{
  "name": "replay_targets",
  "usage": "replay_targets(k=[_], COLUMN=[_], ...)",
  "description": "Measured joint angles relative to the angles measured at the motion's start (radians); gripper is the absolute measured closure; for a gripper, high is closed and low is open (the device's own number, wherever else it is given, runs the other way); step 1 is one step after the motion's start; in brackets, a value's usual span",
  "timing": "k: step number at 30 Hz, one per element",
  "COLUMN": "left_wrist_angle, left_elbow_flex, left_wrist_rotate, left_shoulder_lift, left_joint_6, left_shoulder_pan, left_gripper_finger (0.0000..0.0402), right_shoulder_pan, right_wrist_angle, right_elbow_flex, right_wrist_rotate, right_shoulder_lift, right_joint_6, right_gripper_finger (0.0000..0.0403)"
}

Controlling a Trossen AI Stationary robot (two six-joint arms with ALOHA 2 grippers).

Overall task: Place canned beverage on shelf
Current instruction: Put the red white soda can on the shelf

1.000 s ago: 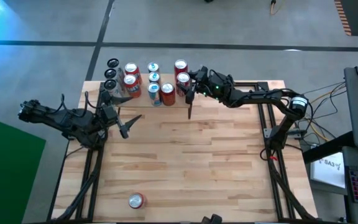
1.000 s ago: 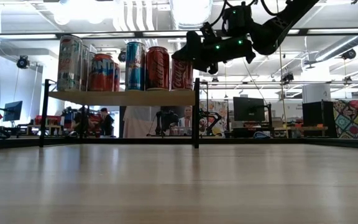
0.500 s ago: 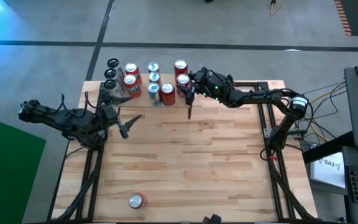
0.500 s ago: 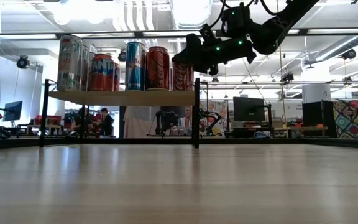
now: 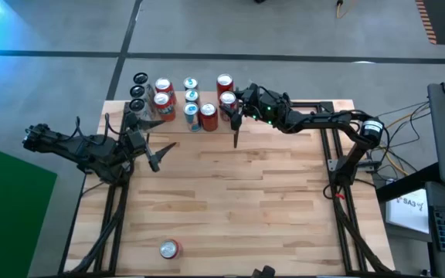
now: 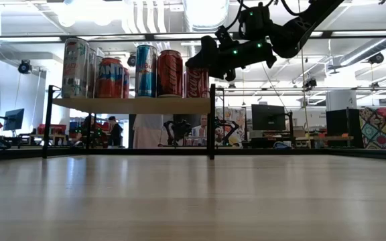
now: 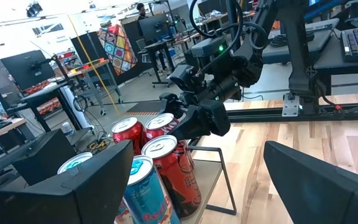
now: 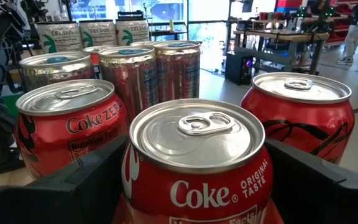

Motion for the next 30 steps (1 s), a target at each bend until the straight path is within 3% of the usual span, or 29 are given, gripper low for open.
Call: replay_targets(k=[20,30], left_wrist_angle=[0.000,0.006], left_elbow_flex=[0.000,0.000], left_wrist_rotate=[0.000,0.000], left_shoulder_lift=[0.000,0.000], left_joint_6=[0.000,0.000], left_shoulder_pan=[0.000,0.000], left_gripper_finger=[0.0056,0.0056], right_shoulder_pan=[0.000,0.000], right_wrist_angle=[-0.009,-0.028], right_elbow_flex=[0.000,-0.002], right_wrist_rotate=[0.003,0.004], right_shoulder_lift=[0.000,0.001], right_joint_6=[0.011,0.012], right_gripper_finger=[0.0080,0.0048])
